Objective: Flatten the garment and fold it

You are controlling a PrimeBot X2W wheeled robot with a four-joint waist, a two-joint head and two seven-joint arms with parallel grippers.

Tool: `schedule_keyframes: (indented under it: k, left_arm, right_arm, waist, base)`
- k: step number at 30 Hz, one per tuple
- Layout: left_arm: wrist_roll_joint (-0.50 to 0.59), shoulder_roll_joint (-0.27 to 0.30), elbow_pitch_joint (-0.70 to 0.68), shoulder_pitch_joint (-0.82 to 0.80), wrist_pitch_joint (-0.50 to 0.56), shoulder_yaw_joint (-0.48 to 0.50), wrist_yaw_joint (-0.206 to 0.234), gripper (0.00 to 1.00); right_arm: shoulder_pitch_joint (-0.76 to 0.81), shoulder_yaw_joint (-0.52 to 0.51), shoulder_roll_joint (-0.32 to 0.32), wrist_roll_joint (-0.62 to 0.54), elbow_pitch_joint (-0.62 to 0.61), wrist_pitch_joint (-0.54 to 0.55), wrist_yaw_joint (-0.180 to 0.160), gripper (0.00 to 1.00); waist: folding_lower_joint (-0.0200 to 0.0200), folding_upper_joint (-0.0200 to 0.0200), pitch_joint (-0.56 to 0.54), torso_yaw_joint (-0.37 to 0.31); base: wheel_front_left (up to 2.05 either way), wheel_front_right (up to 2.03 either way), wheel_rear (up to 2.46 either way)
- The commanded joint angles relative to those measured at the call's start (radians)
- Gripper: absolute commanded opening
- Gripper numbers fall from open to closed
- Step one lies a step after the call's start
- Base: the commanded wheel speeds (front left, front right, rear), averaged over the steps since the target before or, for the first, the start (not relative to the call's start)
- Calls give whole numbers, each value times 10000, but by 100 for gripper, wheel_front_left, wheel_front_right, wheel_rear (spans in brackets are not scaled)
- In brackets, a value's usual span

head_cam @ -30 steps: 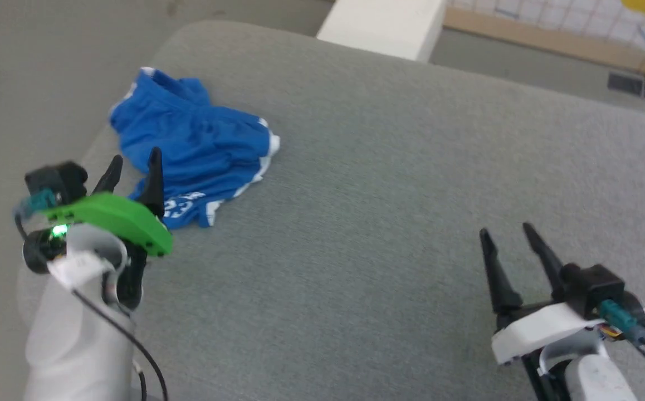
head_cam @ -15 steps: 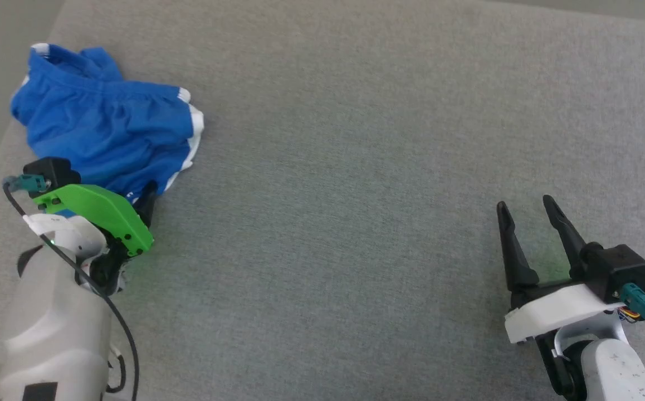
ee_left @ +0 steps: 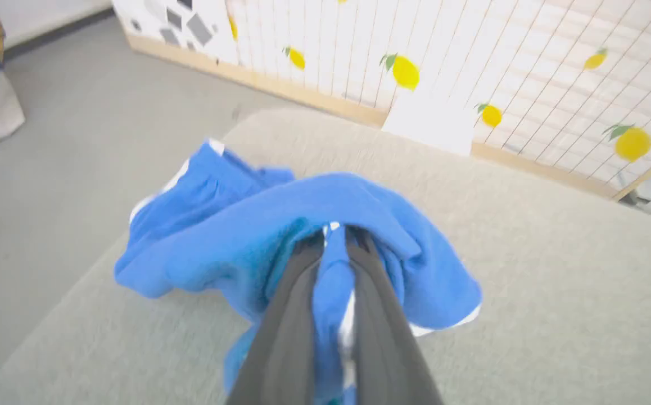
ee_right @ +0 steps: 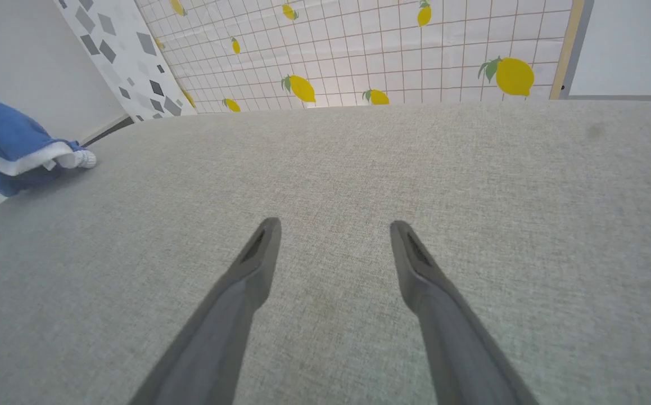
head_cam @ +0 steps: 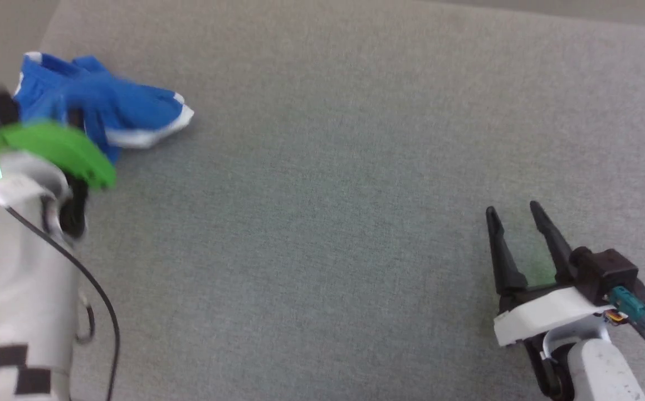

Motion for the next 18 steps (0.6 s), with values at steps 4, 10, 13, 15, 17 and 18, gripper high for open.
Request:
schedule_keyframes:
  k: [4, 10, 13, 15, 17, 18]
  left_arm:
    - [-64, 146, -1568, -1116, -92, -445, -491, 0]
    - [-153, 109, -3807, -1859, 771, -1970, -701, 0]
    - [-555, -46, -4717, -1982, 1060, -2546, -719, 0]
    - [-773, -196, -5182, -1853, 1142, -2880, -723, 0]
    - [-1113, -426, -5531, -1536, 1250, -3212, -724, 0]
    - [-1215, -500, -5648, -1319, 1327, -3404, -725, 0]
  right_arm:
    - [-132, 285, -6, 540, 499, -382, -15, 100]
    - [-48, 491, -6, 1242, 1215, -698, -15, 100]
    - [32, 512, -6, 1482, 1433, -758, -15, 100]
    - [106, 525, -6, 1561, 1536, -774, -15, 100]
    - [167, 494, -6, 1605, 1534, -780, -15, 100]
    - [192, 467, -6, 1610, 1517, -782, -15, 100]
  waist:
    - [-1, 0, -1302, -416]
    - [-1, 0, -2192, -1257]
    - [-1, 0, -2341, -1714]
    - [-1, 0, -2400, -1991]
    - [-1, 0, -2381, -2251]
    - [-1, 0, -2378, -2359]
  base:
    - [0, 0, 0]
    - [0, 0, 0]
    - [0, 0, 0]
    - [0, 0, 0]
    - [0, 0, 0]
    - [0, 0, 0]
